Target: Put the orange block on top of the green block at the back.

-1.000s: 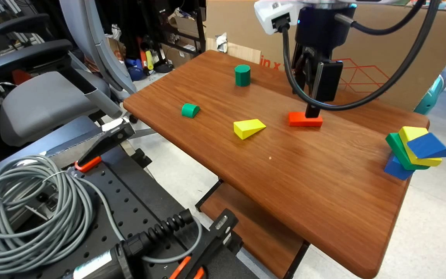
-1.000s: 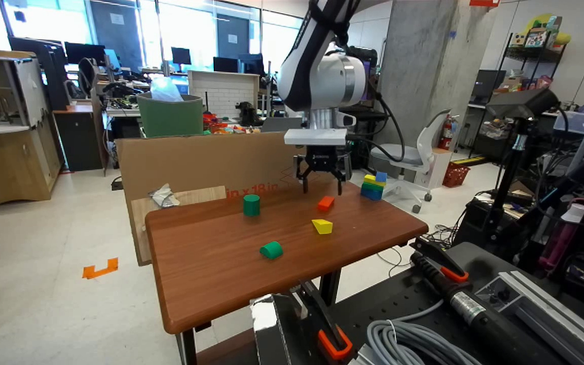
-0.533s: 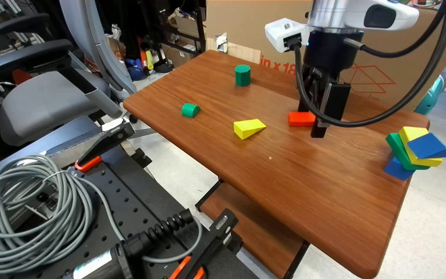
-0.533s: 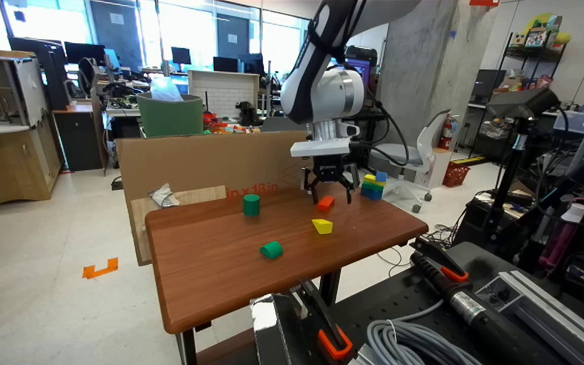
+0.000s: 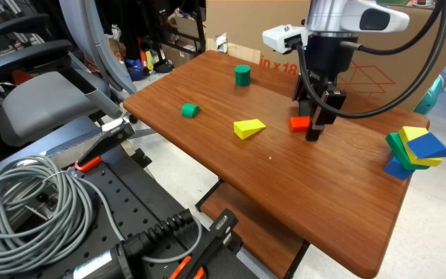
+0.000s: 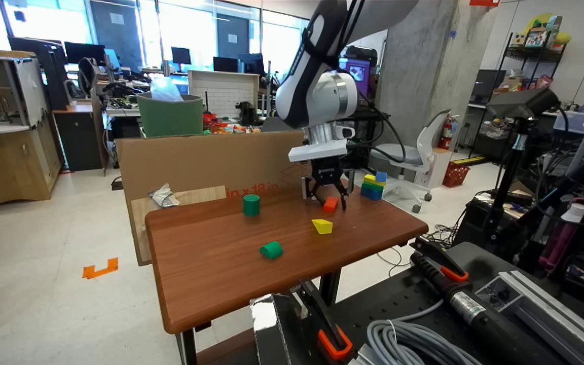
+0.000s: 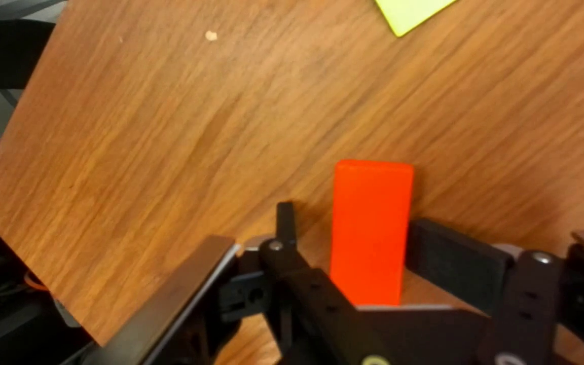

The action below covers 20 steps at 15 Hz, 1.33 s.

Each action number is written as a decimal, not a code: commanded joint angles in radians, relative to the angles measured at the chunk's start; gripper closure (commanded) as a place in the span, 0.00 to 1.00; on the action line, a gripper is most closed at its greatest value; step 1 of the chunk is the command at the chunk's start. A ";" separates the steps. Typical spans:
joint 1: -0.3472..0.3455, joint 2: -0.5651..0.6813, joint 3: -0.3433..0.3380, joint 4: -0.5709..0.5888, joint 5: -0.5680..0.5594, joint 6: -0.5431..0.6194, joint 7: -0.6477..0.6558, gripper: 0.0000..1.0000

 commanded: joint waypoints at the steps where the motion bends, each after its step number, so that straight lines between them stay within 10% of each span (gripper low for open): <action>1: 0.020 -0.040 -0.006 -0.005 -0.029 -0.015 -0.002 0.73; 3: 0.031 -0.109 -0.002 -0.055 -0.040 0.029 -0.015 0.87; 12: 0.119 -0.525 0.058 -0.384 -0.137 0.246 -0.079 0.87; 20: 0.155 -0.475 0.131 -0.373 -0.178 0.185 -0.082 0.87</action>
